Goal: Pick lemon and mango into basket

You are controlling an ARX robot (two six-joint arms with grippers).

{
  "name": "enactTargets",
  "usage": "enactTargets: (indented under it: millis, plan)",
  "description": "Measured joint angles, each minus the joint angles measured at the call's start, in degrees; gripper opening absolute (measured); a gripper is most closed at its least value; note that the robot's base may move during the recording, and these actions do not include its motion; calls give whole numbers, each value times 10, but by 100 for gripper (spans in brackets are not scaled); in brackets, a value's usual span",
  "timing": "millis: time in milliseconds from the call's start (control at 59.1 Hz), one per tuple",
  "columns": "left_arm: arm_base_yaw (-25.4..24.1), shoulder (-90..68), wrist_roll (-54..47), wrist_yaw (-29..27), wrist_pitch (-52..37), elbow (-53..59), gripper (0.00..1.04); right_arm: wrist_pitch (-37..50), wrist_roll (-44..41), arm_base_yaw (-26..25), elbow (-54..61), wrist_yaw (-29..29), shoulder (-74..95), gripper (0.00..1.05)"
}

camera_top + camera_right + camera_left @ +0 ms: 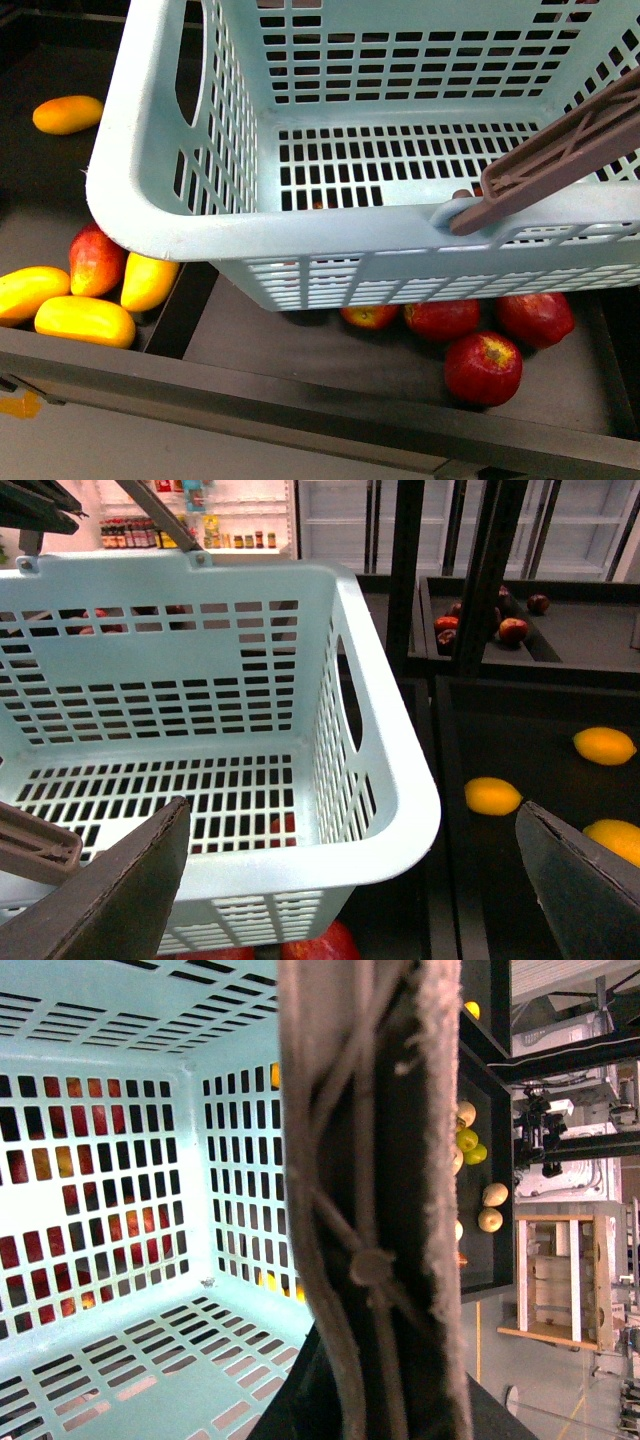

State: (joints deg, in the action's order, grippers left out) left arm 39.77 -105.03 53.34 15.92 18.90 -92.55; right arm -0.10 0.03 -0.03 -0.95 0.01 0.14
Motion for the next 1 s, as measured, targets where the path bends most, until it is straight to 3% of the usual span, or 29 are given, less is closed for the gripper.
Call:
enactTargets:
  millis: [288, 305, 372, 423, 576, 914, 999]
  plan:
    - [0, -1, -1, -4, 0, 0, 5, 0, 0, 0, 0, 0, 0, 96]
    - [0, -1, -1, -3, 0, 0, 5, -6, 8, 4, -2, 14, 5, 96]
    - [0, -1, -1, -2, 1, 0, 5, -127, 118, 57, -50, 204, 99, 96]
    - [0, -1, -1, -3, 1, -1, 5, -119, 171, 55, -54, 246, 144, 96]
    - [0, -1, -1, -2, 2, -1, 5, -40, 226, -3, -71, 220, 225, 96]
    - [0, -1, -2, -2, 2, -1, 5, 221, 235, -229, -134, 120, 550, 96]
    - [0, -1, -2, -2, 2, -1, 5, 324, 219, -300, -188, 151, 715, 96]
